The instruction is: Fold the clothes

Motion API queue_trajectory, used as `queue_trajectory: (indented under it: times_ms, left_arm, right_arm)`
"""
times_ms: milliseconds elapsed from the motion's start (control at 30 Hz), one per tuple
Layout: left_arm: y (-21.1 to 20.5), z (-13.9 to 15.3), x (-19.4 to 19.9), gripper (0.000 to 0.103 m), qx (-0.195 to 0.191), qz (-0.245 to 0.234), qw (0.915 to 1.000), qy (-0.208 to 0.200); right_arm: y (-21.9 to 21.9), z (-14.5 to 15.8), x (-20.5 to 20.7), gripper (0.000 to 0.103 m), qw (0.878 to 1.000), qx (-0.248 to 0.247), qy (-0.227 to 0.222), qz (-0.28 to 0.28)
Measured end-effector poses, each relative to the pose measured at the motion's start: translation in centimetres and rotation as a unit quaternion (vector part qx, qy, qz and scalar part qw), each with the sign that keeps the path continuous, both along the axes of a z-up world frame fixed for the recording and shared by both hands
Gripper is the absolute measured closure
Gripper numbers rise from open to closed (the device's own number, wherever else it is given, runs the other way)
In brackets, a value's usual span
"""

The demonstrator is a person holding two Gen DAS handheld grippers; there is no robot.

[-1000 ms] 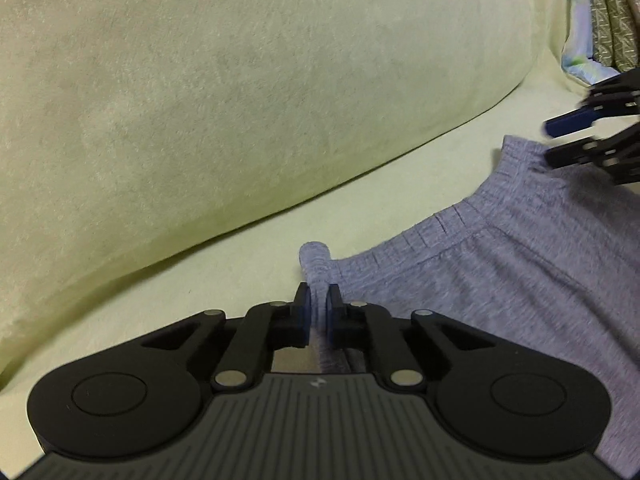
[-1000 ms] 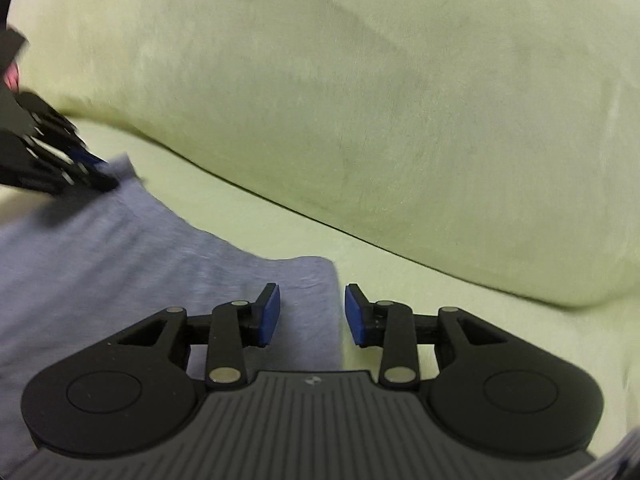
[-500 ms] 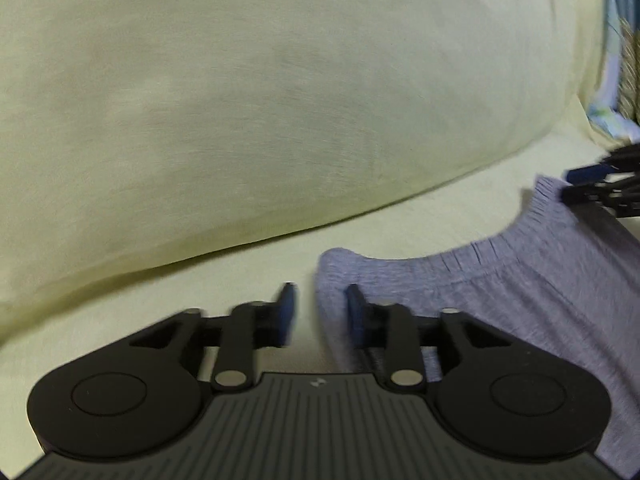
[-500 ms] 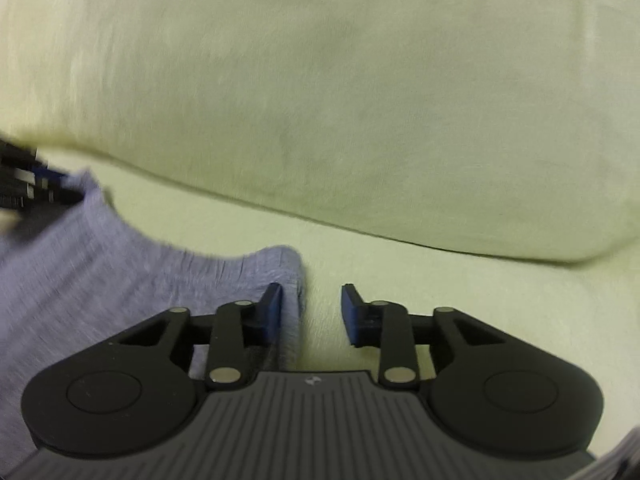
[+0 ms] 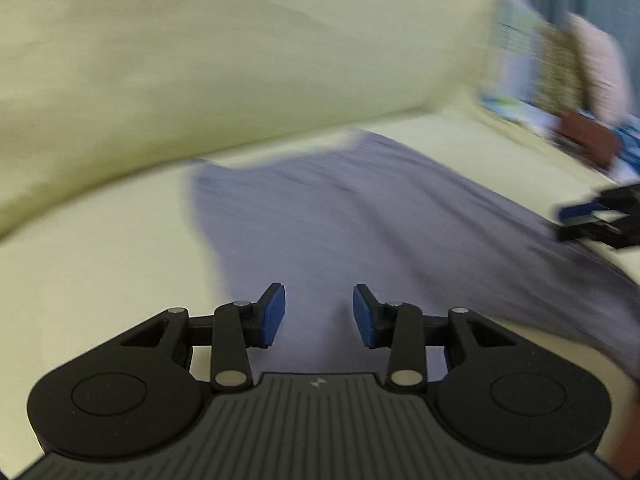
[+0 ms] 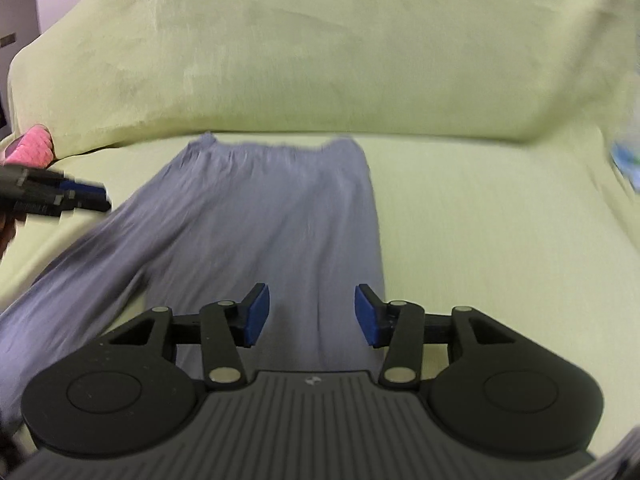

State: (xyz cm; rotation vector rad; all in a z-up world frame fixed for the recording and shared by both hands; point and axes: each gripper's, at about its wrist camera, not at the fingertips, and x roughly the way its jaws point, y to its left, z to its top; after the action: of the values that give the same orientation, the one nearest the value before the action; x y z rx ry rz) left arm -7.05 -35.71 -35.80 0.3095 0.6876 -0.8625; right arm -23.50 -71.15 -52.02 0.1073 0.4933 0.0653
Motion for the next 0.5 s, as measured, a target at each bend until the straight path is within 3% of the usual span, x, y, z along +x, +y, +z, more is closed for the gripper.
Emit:
queue_trajectory:
  times_ms: [67,100,233,300,400,500]
  left_arm:
    - [-1.3,-0.7,-2.2,0.059,0.024,-0.012,0.9996,-0.004]
    - [-2.0,-1.4,-3.4,0.058,0.058,-0.009,0.9981,-0.022]
    - [-1.0,-1.0,-3.6,0.058,0.055,0.034,0.9979,-0.007]
    - [-0.1,-0.7,-3.5,0.062,0.068,0.056,0.9959,-0.019]
    - [-0.8,0.9,-5.0,0.062,0.036,0.049,0.9979,-0.022]
    - [-2.7,1.9,-7.9,0.061,0.015,-0.002,0.9994,-0.032]
  right_arm:
    - [-0.2,-0.2,-2.7,0.061,1.000,-0.004,0.010,-0.005]
    - [-0.5,-0.3,-3.7,0.061,1.000,-0.002,0.015,-0.010]
    - [-2.9,-0.2,-7.2,0.060,0.999,0.012,0.026,-0.040]
    - [-3.7,-0.2,-8.0,0.060,0.998,0.024,0.032,-0.052]
    - [-4.6,-0.8,-8.6,0.060,0.997,0.040,0.040,-0.061]
    - [-5.2,-1.9,-9.3,0.060,0.996,0.050,0.047,-0.062]
